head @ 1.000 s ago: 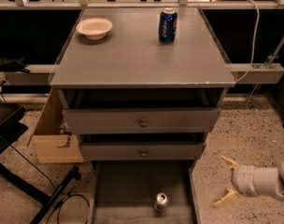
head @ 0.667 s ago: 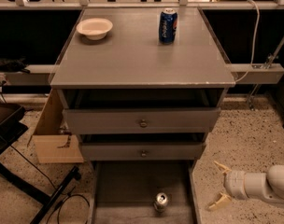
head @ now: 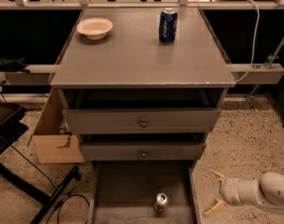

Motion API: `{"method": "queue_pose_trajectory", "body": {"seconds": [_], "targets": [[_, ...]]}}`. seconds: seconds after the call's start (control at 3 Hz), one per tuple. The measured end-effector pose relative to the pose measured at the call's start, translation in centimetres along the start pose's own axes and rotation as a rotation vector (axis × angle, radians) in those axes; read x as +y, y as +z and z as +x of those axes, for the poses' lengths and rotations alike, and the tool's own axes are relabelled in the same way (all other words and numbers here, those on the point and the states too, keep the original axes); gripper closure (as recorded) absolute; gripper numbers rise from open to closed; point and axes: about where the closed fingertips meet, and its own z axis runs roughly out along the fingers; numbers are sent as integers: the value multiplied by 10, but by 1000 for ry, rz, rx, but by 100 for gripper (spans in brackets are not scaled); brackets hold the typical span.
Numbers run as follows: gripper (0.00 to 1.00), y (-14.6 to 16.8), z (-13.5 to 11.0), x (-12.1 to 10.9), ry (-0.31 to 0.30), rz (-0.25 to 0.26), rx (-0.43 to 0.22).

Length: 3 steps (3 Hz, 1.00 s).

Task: Pick 7up can from bottom drawer and place on counter

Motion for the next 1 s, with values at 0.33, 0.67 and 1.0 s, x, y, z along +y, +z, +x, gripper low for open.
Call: {"method": "queue_pose_trajectory", "body": {"seconds": [0.33, 0.67, 1.0], "targets": [[0, 18, 10, -2, -17, -33, -20], [0, 63, 27, -3, -47, -93, -66], [0, 113, 46, -7, -65, -150, -127]]}}
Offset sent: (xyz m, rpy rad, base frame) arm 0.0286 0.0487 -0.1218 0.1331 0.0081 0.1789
